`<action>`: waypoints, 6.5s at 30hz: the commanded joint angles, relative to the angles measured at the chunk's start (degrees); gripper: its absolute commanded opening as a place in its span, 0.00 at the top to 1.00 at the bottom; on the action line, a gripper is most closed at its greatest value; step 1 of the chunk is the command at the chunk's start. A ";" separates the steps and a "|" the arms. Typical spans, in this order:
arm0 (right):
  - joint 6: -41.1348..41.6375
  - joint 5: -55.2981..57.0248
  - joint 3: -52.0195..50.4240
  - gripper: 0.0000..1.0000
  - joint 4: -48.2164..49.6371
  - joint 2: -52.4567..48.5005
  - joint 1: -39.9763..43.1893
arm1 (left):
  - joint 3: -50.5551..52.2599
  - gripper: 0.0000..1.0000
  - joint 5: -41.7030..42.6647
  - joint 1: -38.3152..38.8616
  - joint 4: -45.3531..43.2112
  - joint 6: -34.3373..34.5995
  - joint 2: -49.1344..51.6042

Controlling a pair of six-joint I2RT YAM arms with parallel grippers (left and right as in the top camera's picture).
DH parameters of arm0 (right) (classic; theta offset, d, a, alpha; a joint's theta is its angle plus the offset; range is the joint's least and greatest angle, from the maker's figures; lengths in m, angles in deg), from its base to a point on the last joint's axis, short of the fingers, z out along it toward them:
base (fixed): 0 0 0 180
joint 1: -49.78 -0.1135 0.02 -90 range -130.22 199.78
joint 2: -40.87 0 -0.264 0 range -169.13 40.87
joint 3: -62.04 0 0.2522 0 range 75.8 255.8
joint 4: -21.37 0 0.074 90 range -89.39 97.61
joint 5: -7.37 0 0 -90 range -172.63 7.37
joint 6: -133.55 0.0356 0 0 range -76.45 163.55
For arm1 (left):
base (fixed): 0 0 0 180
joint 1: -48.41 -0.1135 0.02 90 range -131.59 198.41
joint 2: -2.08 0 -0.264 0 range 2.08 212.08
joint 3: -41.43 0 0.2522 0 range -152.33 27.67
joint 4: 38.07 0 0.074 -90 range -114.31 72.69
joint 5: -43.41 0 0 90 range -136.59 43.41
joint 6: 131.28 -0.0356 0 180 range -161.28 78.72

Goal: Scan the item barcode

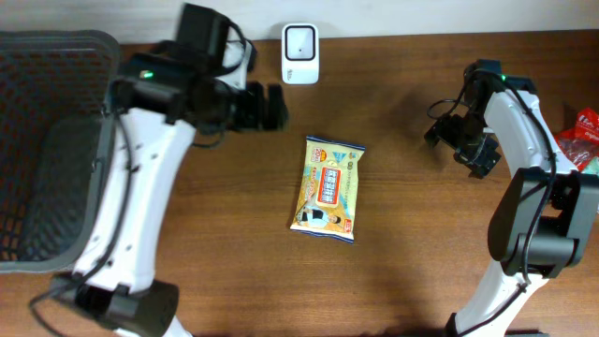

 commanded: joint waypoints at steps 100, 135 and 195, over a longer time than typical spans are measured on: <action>0.68 -0.31 1.14 0.01 -0.02 1.49 0.17 | 22.91 0.21 -38.53 28.70 -22.29 0.68 24.09; 0.68 -0.31 1.14 0.01 -0.02 1.49 0.17 | 14.88 1.00 28.50 6.95 -21.53 -8.07 27.15; 0.85 -7.19 1.14 0.02 3.19 1.49 0.13 | -17.05 0.01 -31.93 -4.17 1.55 9.97 27.15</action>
